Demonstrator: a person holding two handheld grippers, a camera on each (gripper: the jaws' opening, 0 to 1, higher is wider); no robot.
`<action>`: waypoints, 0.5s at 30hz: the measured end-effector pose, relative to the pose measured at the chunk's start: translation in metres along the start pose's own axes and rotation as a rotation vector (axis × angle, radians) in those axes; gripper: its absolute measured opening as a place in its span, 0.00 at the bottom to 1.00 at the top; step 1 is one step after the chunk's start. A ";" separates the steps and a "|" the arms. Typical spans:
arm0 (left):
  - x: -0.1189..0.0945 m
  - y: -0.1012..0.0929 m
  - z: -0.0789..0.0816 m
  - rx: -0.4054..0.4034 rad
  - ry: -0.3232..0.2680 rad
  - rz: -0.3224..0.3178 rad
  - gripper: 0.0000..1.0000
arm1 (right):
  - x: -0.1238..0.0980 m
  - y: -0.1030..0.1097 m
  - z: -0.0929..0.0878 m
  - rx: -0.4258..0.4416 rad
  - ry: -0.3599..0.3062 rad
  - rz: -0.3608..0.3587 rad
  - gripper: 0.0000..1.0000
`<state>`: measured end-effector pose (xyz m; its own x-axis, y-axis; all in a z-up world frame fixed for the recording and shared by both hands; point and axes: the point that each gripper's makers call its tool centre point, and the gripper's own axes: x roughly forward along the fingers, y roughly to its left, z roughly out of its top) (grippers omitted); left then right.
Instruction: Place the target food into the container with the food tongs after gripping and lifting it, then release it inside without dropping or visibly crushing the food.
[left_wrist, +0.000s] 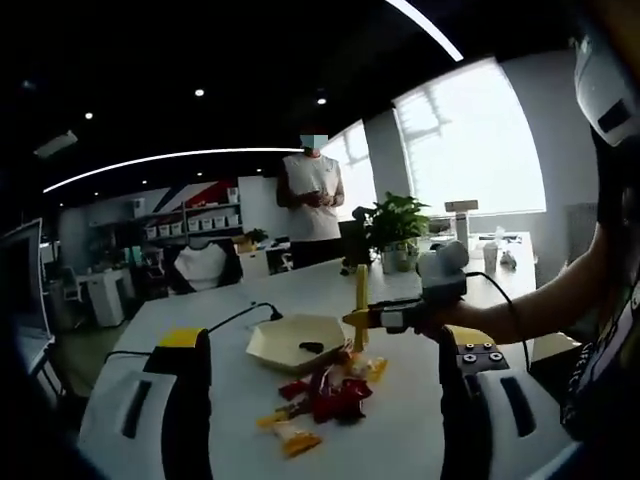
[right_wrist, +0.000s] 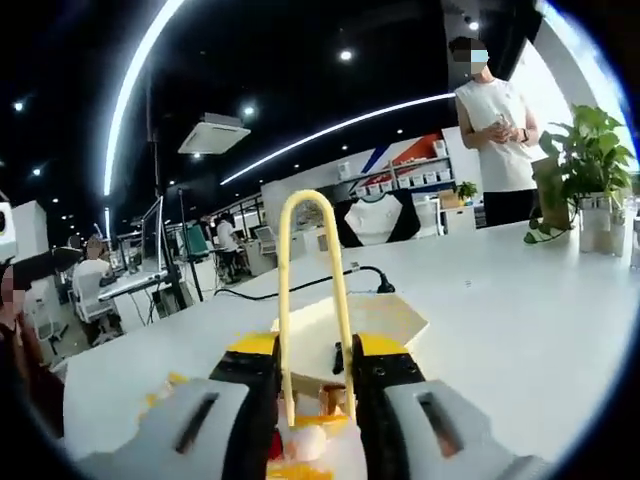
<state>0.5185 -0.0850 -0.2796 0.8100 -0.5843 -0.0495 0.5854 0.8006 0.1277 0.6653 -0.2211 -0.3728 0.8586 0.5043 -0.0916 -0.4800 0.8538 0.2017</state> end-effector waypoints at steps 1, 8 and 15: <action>0.000 0.000 -0.001 -0.001 0.001 -0.001 1.00 | 0.000 0.002 -0.002 -0.002 0.001 -0.001 0.25; -0.004 0.003 -0.004 -0.009 0.008 0.006 1.00 | 0.001 0.005 -0.015 -0.009 0.018 -0.018 0.25; -0.005 0.004 -0.006 -0.014 0.011 0.007 1.00 | 0.004 0.007 -0.029 -0.069 0.052 -0.052 0.25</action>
<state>0.5168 -0.0783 -0.2850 0.8143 -0.5774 -0.0591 0.5802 0.8064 0.1143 0.6604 -0.2096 -0.3998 0.8729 0.4639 -0.1511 -0.4480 0.8848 0.1282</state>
